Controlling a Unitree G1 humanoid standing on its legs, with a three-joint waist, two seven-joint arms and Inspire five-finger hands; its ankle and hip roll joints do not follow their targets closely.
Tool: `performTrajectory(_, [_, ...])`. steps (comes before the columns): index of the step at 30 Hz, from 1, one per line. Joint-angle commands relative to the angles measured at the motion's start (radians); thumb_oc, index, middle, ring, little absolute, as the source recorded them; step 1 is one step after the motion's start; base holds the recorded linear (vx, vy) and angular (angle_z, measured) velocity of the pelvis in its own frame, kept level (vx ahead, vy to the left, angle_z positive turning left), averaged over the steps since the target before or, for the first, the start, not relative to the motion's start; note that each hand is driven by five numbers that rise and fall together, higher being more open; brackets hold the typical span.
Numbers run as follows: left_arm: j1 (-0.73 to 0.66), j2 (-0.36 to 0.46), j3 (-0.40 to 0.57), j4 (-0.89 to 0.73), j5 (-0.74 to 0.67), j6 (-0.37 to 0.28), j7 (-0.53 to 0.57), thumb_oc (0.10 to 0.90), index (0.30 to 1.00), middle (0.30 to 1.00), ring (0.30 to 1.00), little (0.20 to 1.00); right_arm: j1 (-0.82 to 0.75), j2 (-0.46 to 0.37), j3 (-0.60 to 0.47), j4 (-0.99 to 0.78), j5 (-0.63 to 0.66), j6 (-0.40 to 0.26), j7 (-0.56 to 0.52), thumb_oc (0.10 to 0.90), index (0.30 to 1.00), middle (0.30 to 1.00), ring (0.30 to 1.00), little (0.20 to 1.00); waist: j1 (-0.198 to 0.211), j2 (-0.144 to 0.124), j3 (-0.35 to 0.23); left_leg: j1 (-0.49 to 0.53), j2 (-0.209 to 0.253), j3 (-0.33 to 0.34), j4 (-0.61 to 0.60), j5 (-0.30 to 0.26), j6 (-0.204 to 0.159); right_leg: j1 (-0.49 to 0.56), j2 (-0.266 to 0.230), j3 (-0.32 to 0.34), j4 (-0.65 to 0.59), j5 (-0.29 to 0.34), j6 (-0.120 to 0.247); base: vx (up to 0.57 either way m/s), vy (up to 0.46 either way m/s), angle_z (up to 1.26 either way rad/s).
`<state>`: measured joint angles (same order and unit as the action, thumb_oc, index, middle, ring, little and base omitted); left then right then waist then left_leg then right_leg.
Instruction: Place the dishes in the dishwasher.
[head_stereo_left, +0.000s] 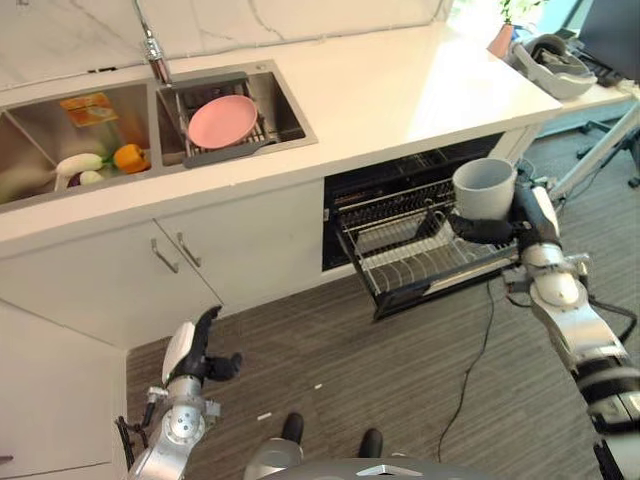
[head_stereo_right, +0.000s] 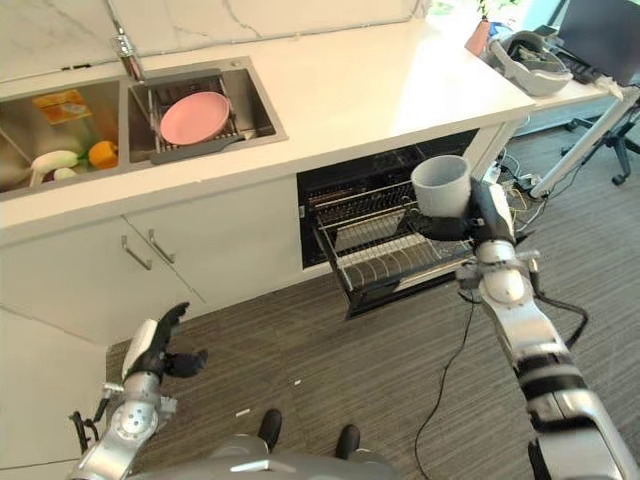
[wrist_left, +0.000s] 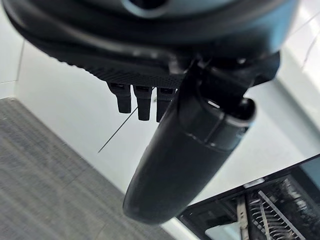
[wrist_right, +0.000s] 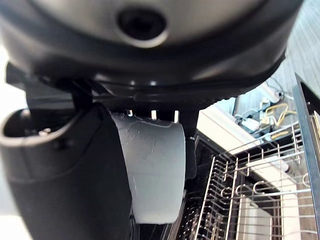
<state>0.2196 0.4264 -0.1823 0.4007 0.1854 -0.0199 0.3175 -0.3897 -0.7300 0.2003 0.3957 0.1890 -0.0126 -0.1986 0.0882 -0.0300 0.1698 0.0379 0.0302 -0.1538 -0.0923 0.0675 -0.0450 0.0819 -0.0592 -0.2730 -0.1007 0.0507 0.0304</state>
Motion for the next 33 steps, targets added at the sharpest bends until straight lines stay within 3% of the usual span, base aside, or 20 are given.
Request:
performTrajectory(1, [-0.065, 0.030, -0.029, 0.026, -0.002, -0.047, 0.011, 0.800, 0.900, 0.900, 0.900, 0.900, -0.183, -0.113, 0.024, 0.014, -0.066, -0.058, -0.018, 0.400, 0.300, 0.300, 0.300, 0.300, 0.018, -0.032, -0.057, -0.020, 0.033, 0.070, 0.005, -0.044, -0.060, 0.069, -0.066, -0.004, 0.013, -0.109, 0.092, 0.00, 0.000, 0.00])
performTrajectory(4, [-0.075, 0.022, -0.115, 0.251, 0.037, -0.034, -0.038, 0.800, 0.900, 0.900, 0.900, 0.900, -0.333, -0.133, 0.146, 0.225, -0.131, -0.038, 0.019, 0.400, 0.300, 0.300, 0.300, 0.300, 0.047, -0.040, -0.044, -0.035, 0.028, 0.067, 0.005, -0.042, -0.056, 0.057, -0.072, -0.012, 0.013, -0.108, 0.097, 0.00, 0.000, 0.00])
performTrajectory(5, [-0.077, 0.019, -0.114, 0.254, 0.037, -0.036, -0.037, 0.800, 0.900, 0.900, 0.900, 0.900, -0.340, -0.133, 0.152, 0.231, -0.130, -0.041, 0.019, 0.400, 0.300, 0.300, 0.300, 0.300, 0.045, -0.039, -0.044, -0.036, 0.027, 0.068, 0.005, -0.042, -0.056, 0.056, -0.072, -0.011, 0.013, -0.108, 0.097, 0.00, 0.000, 0.00])
performTrajectory(8, [-0.066, -0.044, -0.034, 0.450, -0.068, -0.015, -0.017, 0.800, 0.900, 0.900, 0.900, 0.900, -0.429, -0.129, 0.202, 0.348, -0.170, -0.030, 0.020, 0.400, 0.300, 0.300, 0.300, 0.300, 0.076, -0.049, -0.021, -0.063, 0.027, 0.067, 0.005, -0.035, -0.056, 0.035, -0.071, -0.008, 0.013, -0.108, 0.099, -0.02, -0.001, 0.02])
performTrajectory(14, [-0.109, -0.064, 0.002, 0.672, -0.117, 0.002, 0.011, 0.800, 0.900, 0.900, 0.900, 0.900, -0.511, -0.104, 0.242, 0.579, -0.219, -0.015, 0.004, 0.400, 0.300, 0.300, 0.300, 0.300, 0.119, -0.070, 0.017, -0.161, 0.027, 0.042, 0.005, 0.002, -0.067, -0.040, -0.066, -0.033, 0.013, -0.093, 0.099, -0.02, -0.009, 0.11])
performTrajectory(16, [-0.111, -0.064, 0.002, 0.675, -0.117, 0.001, 0.011, 0.800, 0.900, 0.900, 0.900, 0.900, -0.512, -0.103, 0.242, 0.581, -0.219, -0.016, 0.004, 0.400, 0.300, 0.300, 0.300, 0.300, 0.118, -0.071, 0.015, -0.164, 0.027, 0.040, 0.005, 0.002, -0.067, -0.043, -0.066, -0.035, 0.013, -0.093, 0.099, -0.03, -0.012, 0.16])
performTrajectory(23, [-0.184, -0.017, 0.003, 0.809, -0.124, -0.004, 0.012, 0.800, 0.900, 0.900, 0.900, 0.900, -0.622, -0.098, 0.326, 0.731, -0.292, -0.024, -0.012, 0.400, 0.300, 0.300, 0.300, 0.300, 0.161, -0.101, 0.109, -0.297, 0.018, 0.010, 0.005, 0.038, -0.086, -0.147, -0.066, -0.068, 0.013, -0.077, 0.107, -0.04, -0.005, 0.23])
performTrajectory(33, [-0.278, 0.020, -0.032, 0.743, -0.153, -0.037, 0.027, 0.800, 0.900, 0.900, 0.900, 0.900, -0.651, -0.054, 0.380, 0.758, -0.317, -0.022, -0.021, 0.400, 0.300, 0.300, 0.300, 0.300, 0.207, -0.143, 0.202, -0.362, 0.007, -0.016, 0.005, 0.054, -0.086, -0.190, -0.073, -0.095, 0.013, -0.067, 0.110, -0.01, -0.012, 0.15])
